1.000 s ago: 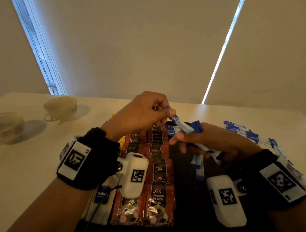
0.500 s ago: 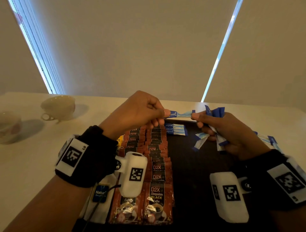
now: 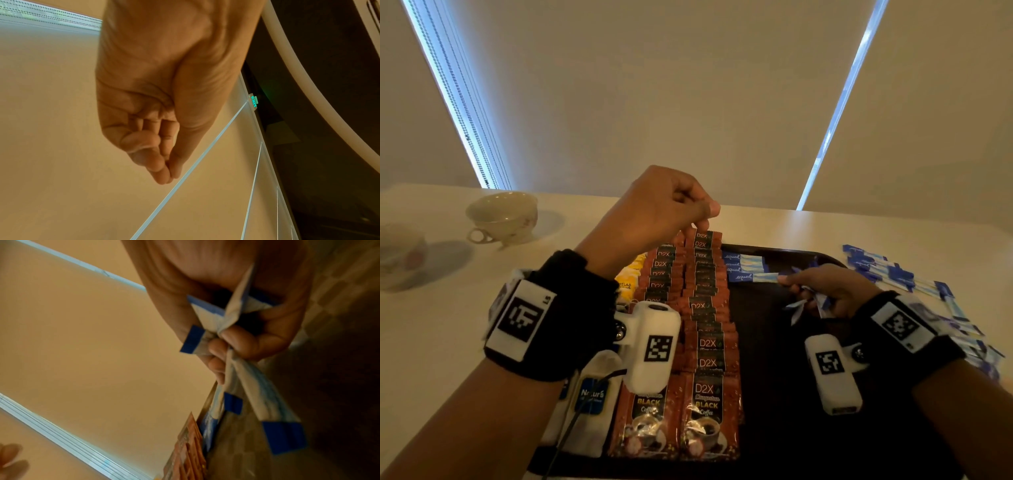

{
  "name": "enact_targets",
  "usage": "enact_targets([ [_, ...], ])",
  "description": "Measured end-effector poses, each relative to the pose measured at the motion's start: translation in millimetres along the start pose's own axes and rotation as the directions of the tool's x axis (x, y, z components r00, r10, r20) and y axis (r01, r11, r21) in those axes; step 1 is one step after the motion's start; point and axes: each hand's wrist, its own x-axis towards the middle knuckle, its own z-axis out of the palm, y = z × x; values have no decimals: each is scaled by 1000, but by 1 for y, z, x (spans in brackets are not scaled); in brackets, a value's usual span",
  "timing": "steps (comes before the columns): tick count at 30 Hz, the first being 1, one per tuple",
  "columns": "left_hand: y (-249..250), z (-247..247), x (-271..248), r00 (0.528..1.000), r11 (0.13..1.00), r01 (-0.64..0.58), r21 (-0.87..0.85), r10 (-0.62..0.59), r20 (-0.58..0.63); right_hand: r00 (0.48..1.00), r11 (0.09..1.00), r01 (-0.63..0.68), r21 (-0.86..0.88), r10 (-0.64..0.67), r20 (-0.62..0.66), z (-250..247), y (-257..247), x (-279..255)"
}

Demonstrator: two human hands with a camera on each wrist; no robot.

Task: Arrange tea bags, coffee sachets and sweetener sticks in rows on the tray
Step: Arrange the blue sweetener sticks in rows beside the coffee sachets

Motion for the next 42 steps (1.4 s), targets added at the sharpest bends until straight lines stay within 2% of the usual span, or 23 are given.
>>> enact_targets([
  [11, 2, -4, 0, 1000, 999, -20, 29, 20, 1, 998, 983, -63, -170, 63, -5, 14, -15, 1],
  [20, 2, -3, 0, 1000, 999, -15, 47, 15, 11, 997, 971, -82, -224, 83, -5, 15, -19, -5],
  [25, 1, -4, 1, 1000, 998, -17, 56, 16, 22, 999, 968, -36, -250, 42, 20, 10, -18, -13],
  [28, -1, -3, 2, 999, 998, -23, 59, 21, 24, 988, 982, 155, -105, -151, 43, 8, -22, -22],
  [30, 0, -1, 1, 999, 997, -29, 78, 26, 46, 948, 954, 291, 68, -297, 114, 12, -31, -34],
  [32, 2, 2, -1, 992, 995, -28, 96, 16, 123, 891, 899, 376, 225, -417, 178, 19, -41, -49],
  [35, 9, 5, -7, 948, 994, 26, 106, -58, 314, 786, 784, 422, 456, -566, 247, 32, -53, -69],
  [37, 12, 6, -9, 910, 997, 46, 64, -68, 409, 736, 718, 418, 557, -627, 256, 40, -54, -76],
  [42, 13, 6, -9, 932, 989, 119, -93, -79, 353, 708, 615, 479, 627, -693, 139, 48, -45, -73],
])
